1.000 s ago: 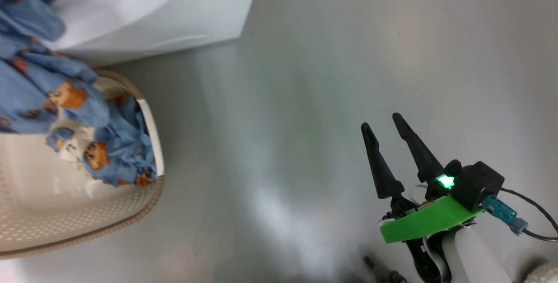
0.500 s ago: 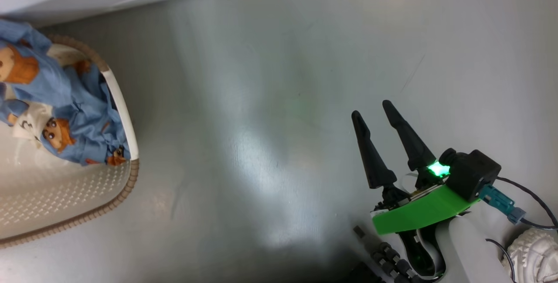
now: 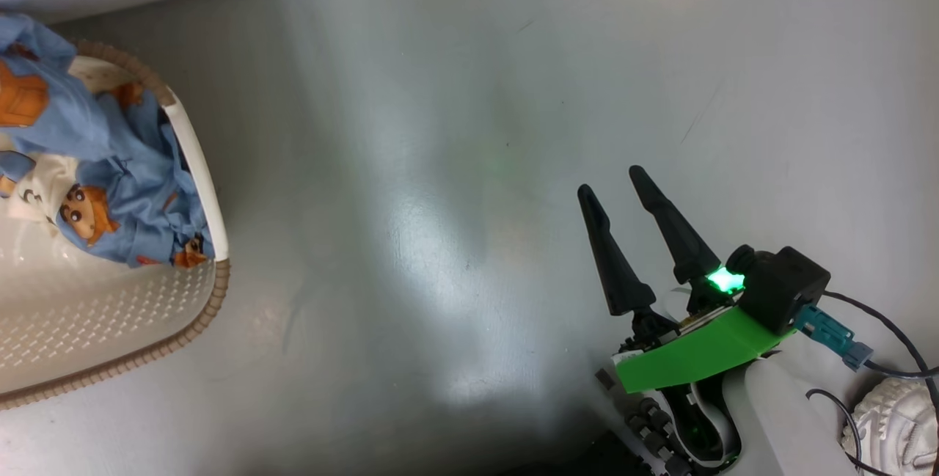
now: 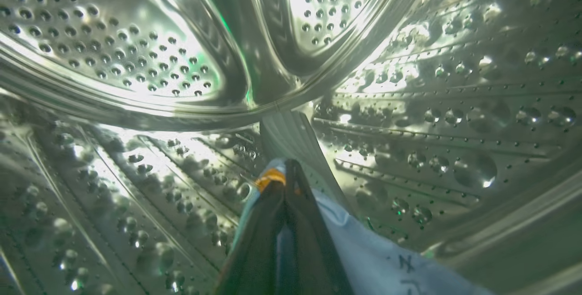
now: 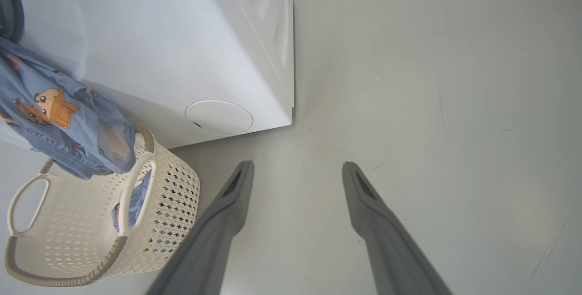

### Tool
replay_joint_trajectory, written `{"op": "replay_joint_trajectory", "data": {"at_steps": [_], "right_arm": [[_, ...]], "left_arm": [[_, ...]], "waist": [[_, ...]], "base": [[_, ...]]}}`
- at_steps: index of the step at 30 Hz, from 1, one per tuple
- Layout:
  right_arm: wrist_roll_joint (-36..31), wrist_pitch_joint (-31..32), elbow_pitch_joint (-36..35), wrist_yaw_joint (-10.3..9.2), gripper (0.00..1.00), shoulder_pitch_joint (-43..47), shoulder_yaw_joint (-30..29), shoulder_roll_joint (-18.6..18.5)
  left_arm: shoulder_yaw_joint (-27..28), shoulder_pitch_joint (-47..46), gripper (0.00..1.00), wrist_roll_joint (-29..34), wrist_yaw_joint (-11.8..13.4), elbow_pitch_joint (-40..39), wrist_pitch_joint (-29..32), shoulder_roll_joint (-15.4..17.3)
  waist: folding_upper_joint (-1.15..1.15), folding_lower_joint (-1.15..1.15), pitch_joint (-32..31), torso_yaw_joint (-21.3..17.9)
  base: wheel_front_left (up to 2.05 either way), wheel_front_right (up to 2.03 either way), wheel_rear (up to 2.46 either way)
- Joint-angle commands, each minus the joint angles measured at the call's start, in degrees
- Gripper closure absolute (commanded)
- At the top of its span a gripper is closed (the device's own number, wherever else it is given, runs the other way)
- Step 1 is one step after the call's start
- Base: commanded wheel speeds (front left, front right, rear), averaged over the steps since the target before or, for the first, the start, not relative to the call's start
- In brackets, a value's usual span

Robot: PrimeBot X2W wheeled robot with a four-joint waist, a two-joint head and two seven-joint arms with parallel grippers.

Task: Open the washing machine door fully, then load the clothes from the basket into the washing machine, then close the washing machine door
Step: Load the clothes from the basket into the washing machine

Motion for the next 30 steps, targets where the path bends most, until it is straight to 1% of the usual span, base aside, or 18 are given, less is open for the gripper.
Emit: {"op": "replay_joint_trajectory", "data": {"at_steps": [1, 3, 5, 6, 8, 11, 13, 16, 18, 19, 20, 21, 27, 30], "right_arm": [[0.9, -0.3, -0.8, 0.09, 0.00, 1.5, 1.7, 0.1], [1.0, -0.3, -0.8, 0.09, 0.00, 1.4, 2.0, 0.1], [1.1, -0.3, -0.8, 0.09, 0.00, 1.3, 2.2, 0.1], [1.2, -0.3, -0.9, 0.09, 0.00, 1.2, 2.4, 0.1], [1.6, -0.3, -1.0, 0.09, 0.00, 0.9, 2.9, 0.1], [1.9, -0.3, -0.8, 0.09, 0.00, 0.7, 3.4, 0.1], [2.0, -0.3, -0.7, 0.09, 0.00, 0.6, 3.5, 0.1], [2.0, -0.3, -0.4, 0.09, 0.00, 0.4, 3.5, 0.1], [2.0, -0.3, -0.2, 0.09, 0.00, 0.3, 3.5, 0.1], [2.0, -0.3, -0.1, 0.09, 0.00, 0.3, 3.5, 0.1], [2.0, -0.3, 0.0, 0.09, 0.00, 0.3, 3.5, 0.1], [2.0, -0.3, 0.1, 0.09, 0.00, 0.3, 3.5, 0.1], [1.8, -0.3, 0.4, 0.09, 0.00, 0.1, 3.0, 0.1], [1.8, -0.3, 0.8, 0.09, 0.00, -0.1, 3.0, 0.1]], "left_arm": [[-0.2, -2.1, 1.00, 2.0, 1.2, -1.0, -2.8, 3.5], [-0.6, -3.0, 1.00, 3.8, 2.2, -3.2, -4.4, 3.8], [-0.7, -3.7, 1.00, 4.8, 2.6, -4.6, -4.7, 4.1], [-0.4, -4.2, 1.00, 5.6, 3.1, -6.5, -4.8, 4.4], [0.8, -4.3, 1.00, 7.2, 3.6, -12.2, -4.9, 5.2], [3.2, -1.7, 1.00, 9.3, 4.0, -20.8, -4.9, 6.1], [4.9, 0.2, 1.00, 10.0, 3.9, -24.5, -4.9, 6.2], [6.4, 2.3, 1.00, 10.1, 3.4, -24.6, -4.9, 5.6], [7.2, 3.1, 1.00, 9.6, 3.0, -22.8, -4.9, 4.8], [7.7, 3.3, 0.64, 9.2, 2.8, -21.9, -4.9, 4.3], [8.0, 3.8, 0.09, 8.6, 2.6, -19.9, -4.9, 3.8], [8.1, 3.7, 0.00, 8.3, 2.4, -18.7, -4.9, 3.3], [8.1, 3.1, 0.00, 7.6, 1.5, -12.1, -4.9, 1.3], [8.8, 4.0, 0.00, 7.4, 1.4, -11.4, -4.9, 0.6]], "waist": [[0.00, 0.00, 0.2, -0.1], [0.00, 0.00, 0.3, -0.2], [0.00, 0.00, 0.4, -0.3], [0.00, 0.00, 0.6, -0.5], [0.00, 0.00, 0.9, -1.1], [0.00, 0.00, 0.8, -1.5], [0.00, 0.00, 0.7, -1.7], [0.00, 0.00, 0.5, -1.7], [0.00, 0.00, 0.2, -1.6], [0.00, 0.00, 0.0, -1.5], [0.00, 0.00, -0.3, -1.4], [0.00, 0.00, -0.4, -1.2], [0.00, 0.00, -1.3, -0.2], [0.00, 0.00, -2.4, 0.2]], "base": [[0.00, 0.00, 0.00], [0.00, 0.00, 0.00], [0.00, 0.00, 0.00], [0.00, 0.00, 0.00], [0.00, 0.00, 0.00], [0.00, 0.00, 0.00], [0.00, 0.00, 0.00], [0.00, 0.00, 0.00], [0.00, 0.00, 0.00], [0.00, 0.00, 0.00], [0.00, 0.00, 0.00], [0.00, 0.00, 0.00], [0.00, 0.00, 0.00], [0.00, 0.00, 0.00]]}}
